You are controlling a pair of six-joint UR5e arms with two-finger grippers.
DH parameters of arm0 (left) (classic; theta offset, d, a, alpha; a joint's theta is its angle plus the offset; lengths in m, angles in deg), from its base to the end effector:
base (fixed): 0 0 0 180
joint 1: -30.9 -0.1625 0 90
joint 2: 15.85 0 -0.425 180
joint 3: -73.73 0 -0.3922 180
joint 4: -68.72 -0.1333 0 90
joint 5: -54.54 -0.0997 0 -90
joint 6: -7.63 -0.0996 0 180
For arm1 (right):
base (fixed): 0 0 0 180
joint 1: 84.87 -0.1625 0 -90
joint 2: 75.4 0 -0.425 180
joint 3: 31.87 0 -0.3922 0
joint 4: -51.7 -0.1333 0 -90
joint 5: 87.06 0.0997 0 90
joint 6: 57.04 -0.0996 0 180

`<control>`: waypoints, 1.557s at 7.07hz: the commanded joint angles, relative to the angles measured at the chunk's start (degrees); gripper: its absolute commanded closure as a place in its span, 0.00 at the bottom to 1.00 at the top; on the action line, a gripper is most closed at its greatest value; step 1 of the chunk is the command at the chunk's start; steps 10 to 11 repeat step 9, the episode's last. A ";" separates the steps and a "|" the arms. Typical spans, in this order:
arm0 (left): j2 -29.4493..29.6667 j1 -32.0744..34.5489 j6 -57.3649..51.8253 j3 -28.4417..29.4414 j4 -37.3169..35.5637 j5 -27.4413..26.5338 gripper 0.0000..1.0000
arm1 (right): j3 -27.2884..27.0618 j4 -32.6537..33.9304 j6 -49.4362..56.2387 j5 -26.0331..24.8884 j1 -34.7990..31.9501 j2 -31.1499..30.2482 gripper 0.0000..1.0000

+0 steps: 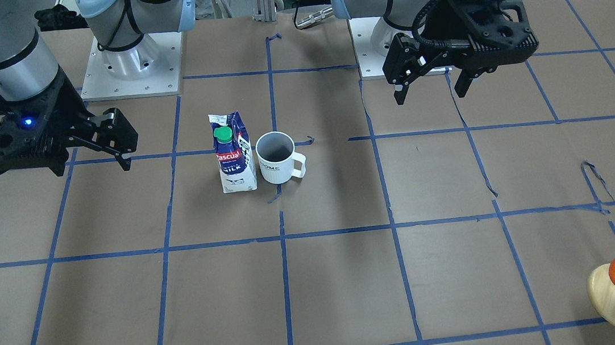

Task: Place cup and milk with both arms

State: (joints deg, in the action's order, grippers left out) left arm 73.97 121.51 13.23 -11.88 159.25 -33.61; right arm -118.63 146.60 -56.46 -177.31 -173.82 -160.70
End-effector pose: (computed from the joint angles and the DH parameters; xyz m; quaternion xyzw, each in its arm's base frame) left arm -0.1418 -0.4946 0.5265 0.0429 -0.9983 0.0343 0.0180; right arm 0.1231 -0.5347 0.4826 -0.0042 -0.9995 0.0300 0.0026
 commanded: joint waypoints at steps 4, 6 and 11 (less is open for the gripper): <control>0.00 0.00 0.03 0.00 0.00 0.00 0.00 | -1.05 0.29 0.12 -0.11 0.00 -0.13 0.00; 0.00 0.00 -0.06 0.00 0.00 0.00 0.00 | -1.05 0.29 0.12 -0.37 0.00 -0.13 0.00; 0.00 0.00 -0.06 -0.09 0.00 0.00 0.00 | -0.96 1.25 0.04 -0.28 0.09 -0.22 0.00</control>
